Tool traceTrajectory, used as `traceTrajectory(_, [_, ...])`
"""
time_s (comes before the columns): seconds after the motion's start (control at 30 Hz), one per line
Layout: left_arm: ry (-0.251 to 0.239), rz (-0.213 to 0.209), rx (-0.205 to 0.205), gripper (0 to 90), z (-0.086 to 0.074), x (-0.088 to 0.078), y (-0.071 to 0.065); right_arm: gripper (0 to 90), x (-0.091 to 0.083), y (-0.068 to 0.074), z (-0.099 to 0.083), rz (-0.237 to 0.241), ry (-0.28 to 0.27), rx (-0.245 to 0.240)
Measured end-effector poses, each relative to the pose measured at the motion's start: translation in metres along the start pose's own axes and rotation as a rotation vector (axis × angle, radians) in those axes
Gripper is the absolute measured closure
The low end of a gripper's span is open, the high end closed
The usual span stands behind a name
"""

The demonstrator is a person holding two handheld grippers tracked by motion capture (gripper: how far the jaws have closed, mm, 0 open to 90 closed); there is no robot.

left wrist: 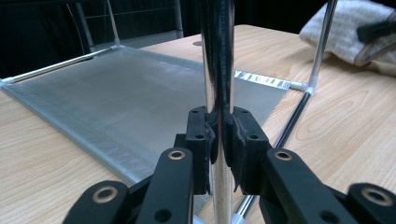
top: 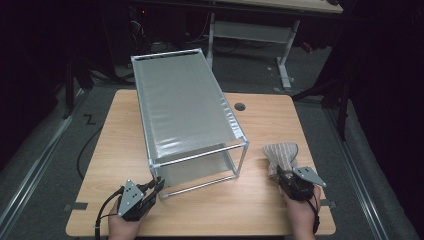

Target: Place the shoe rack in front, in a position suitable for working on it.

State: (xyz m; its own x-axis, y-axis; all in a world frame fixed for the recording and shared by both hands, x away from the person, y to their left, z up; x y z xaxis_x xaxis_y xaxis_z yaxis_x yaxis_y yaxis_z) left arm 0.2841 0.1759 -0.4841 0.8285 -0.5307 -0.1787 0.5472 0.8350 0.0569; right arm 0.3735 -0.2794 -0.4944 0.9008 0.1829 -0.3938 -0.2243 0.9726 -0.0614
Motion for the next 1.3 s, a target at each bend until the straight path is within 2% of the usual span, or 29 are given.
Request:
traceTrajectory(0.13, [0.000, 0.000, -0.002, 78.1, 0.000, 0.000, 0.000, 59.5, 0.010, -0.008, -0.012, -0.019, 0.061, 0.021])
traceTrajectory(0.23, [0.000, 0.000, -0.003, 78.0, 0.000, 0.000, 0.000, 55.2, 0.013, -0.012, -0.016, -0.011, 0.070, 0.040])
traceTrajectory(0.37, [-0.001, 0.000, -0.003, 77.7, 0.000, 0.000, 0.000, 48.1, 0.010, -0.009, -0.013, -0.014, 0.044, 0.025])
traceTrajectory(0.57, [-0.001, -0.001, -0.003, 77.0, 0.000, 0.000, 0.000, 39.4, -0.001, 0.000, 0.001, -0.024, -0.045, -0.009])
traceTrajectory(0.67, [0.000, -0.001, -0.002, 76.6, 0.000, 0.000, 0.000, 38.0, -0.008, 0.006, 0.009, -0.020, -0.090, -0.026])
traceTrajectory(0.8, [0.001, 0.000, 0.000, 73.0, 0.000, 0.001, -0.002, 38.3, -0.015, 0.020, 0.018, 0.041, -0.137, -0.044])
traceTrajectory(0.93, [0.000, 0.020, 0.014, 68.3, 0.000, 0.001, -0.003, 38.6, -0.017, 0.035, 0.023, 0.090, -0.153, -0.061])
traceTrajectory(1.1, [-0.005, 0.028, 0.002, 61.2, -0.001, -0.002, -0.004, 39.6, -0.016, 0.054, 0.032, 0.165, -0.174, -0.055])
traceTrajectory(1.2, [0.009, 0.039, 0.004, 63.0, -0.002, -0.005, -0.004, 39.7, -0.014, 0.065, 0.037, 0.209, -0.192, -0.054])
traceTrajectory(1.3, [0.014, 0.061, -0.016, 62.9, -0.001, -0.007, -0.003, 41.5, -0.013, 0.076, 0.040, 0.246, -0.205, -0.073])
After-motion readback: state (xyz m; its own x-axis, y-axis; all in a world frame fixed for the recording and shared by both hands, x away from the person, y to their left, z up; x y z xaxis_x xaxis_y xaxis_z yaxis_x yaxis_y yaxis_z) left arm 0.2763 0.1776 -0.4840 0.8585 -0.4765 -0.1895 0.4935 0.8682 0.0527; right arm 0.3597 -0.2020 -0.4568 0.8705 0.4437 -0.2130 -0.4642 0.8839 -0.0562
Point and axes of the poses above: each handheld gripper's, and its own axes: x roughly forward along the jaws, z roughly out of its top, y roughly to its left, the point moved 3 cm from there along x, roughly forward along the jaws, and after that the axes turned 6 degrees about -y, right-handed, at the moved point
